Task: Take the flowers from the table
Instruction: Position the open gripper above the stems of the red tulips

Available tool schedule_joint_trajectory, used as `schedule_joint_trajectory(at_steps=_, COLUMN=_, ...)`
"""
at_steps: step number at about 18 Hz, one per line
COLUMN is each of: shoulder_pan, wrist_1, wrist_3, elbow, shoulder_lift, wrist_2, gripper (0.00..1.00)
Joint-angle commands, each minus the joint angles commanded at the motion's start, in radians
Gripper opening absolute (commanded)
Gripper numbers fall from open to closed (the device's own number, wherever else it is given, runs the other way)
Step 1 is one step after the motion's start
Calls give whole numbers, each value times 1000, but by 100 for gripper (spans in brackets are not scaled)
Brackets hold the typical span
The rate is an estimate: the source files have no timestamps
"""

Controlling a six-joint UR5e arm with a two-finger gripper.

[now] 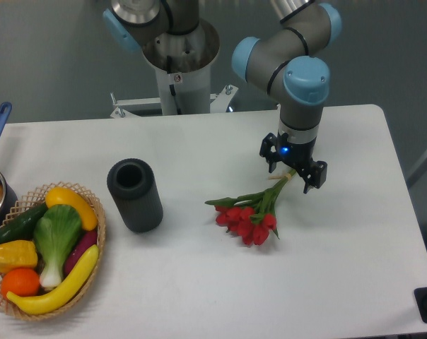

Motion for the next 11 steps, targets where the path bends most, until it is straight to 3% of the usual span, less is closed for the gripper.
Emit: schedule_joint_trajectory(at_steps=11, shoulder_pan=5, wrist_1=11, wrist_3=-5, elbow=-63, shoulder_lift=-6, wrist_2=-3, gripper=100)
